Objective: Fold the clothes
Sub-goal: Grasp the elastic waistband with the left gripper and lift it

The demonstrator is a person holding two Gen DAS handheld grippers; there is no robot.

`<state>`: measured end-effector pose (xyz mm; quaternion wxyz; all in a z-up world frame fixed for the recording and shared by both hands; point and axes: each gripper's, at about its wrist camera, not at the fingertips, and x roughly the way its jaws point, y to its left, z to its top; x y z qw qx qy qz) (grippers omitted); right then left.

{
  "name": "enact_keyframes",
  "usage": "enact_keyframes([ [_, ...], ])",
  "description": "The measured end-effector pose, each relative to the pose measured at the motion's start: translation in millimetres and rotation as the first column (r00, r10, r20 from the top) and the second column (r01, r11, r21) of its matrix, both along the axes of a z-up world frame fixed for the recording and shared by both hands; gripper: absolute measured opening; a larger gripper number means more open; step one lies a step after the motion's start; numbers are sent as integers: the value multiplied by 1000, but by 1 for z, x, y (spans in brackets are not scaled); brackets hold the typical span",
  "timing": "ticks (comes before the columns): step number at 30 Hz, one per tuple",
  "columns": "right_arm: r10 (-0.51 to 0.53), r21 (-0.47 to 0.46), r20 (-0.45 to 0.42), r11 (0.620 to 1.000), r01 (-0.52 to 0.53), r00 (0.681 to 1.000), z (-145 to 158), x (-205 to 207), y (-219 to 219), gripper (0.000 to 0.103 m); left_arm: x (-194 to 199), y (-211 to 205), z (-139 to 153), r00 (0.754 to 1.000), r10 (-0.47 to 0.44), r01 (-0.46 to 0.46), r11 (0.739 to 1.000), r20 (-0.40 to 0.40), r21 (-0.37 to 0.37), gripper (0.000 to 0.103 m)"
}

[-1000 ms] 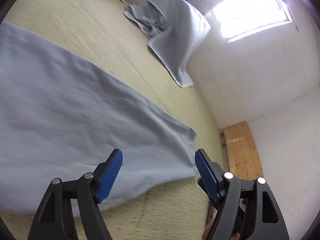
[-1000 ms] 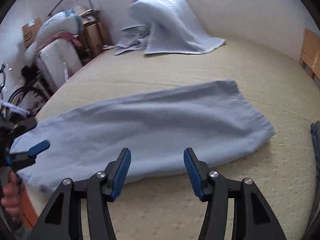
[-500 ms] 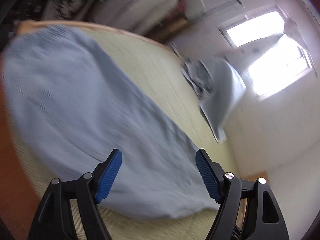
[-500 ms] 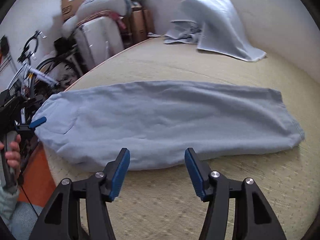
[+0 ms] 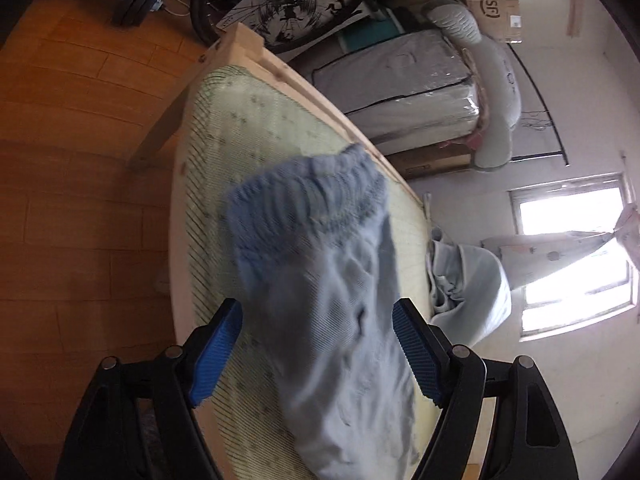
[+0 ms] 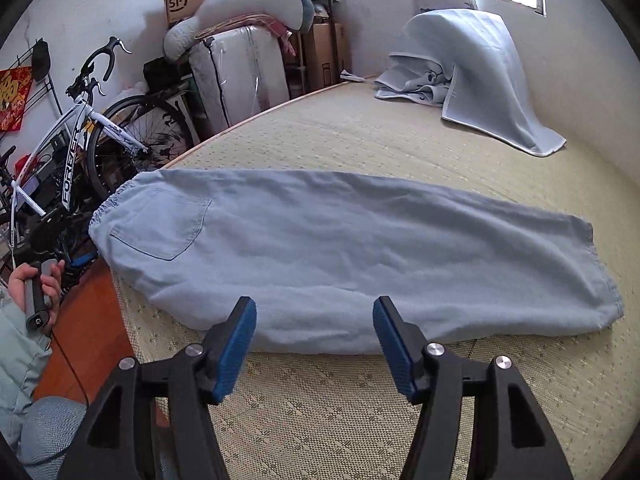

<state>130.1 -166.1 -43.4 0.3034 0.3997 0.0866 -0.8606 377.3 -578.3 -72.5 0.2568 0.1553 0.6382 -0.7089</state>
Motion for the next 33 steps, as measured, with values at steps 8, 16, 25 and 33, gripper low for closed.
enact_keyframes([
  [8, -3, 11, 21, 1000, 2, 1000, -6, 1, -2, 65, -14, -21, -14, 999, -36, 36, 999, 26, 1, 81],
  [16, 3, 8, 23, 1000, -3, 1000, -5, 2, -4, 65, -31, -37, -26, 997, -54, 53, 998, 54, 14, 86],
  [25, 1, 8, 30, 1000, -2, 1000, -8, 4, -6, 65, -42, -43, -22, 995, -50, 52, 998, 82, -29, 88],
  [33, -15, -7, 44, 1000, 15, 999, -10, 3, -2, 65, -46, -41, -16, 984, -57, 69, 995, 168, -68, 34],
])
